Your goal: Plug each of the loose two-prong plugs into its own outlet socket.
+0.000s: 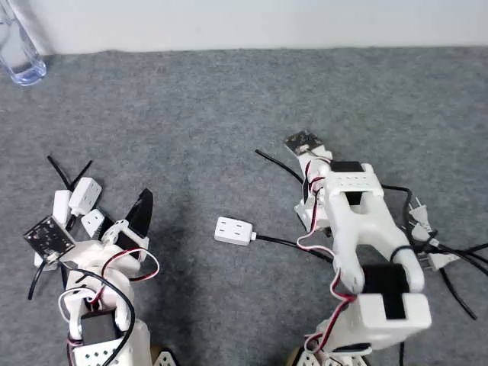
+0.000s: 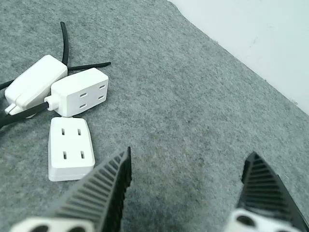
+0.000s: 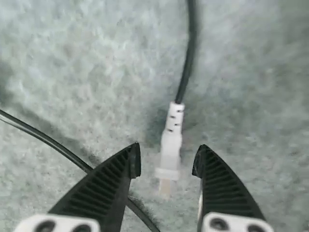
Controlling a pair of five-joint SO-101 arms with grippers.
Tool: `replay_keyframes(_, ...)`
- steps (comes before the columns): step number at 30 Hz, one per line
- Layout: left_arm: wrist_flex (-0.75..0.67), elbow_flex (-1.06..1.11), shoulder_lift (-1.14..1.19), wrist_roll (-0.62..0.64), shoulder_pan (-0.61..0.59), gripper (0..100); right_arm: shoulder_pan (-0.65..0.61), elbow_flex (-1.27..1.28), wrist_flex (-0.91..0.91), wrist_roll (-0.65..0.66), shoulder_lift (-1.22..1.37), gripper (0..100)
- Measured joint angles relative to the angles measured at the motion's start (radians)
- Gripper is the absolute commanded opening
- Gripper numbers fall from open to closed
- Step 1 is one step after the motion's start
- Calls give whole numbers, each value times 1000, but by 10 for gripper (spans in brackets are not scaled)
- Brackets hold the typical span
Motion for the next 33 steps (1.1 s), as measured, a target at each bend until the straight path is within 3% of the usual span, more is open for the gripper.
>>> replay_keyframes(3,0,0,0,0,0,348,6,-5,-14,9,41,0)
replay_keyframes(9,0,0,0,0,0,348,23,-49,-38,20,52,6)
replay_keyframes(17,0,0,0,0,26,348,143,-74,-38,-161,-112,8)
replay_keyframes(21,0,0,0,0,26,348,241,-60,-38,-374,-226,8)
replay_keyframes(25,0,0,0,0,26,348,293,18,-38,-746,-308,9)
replay_keyframes(29,0,0,0,0,26,348,221,23,-38,-1112,-342,9)
replay_keyframes(33,0,0,0,0,26,348,121,40,-48,-1224,-342,8)
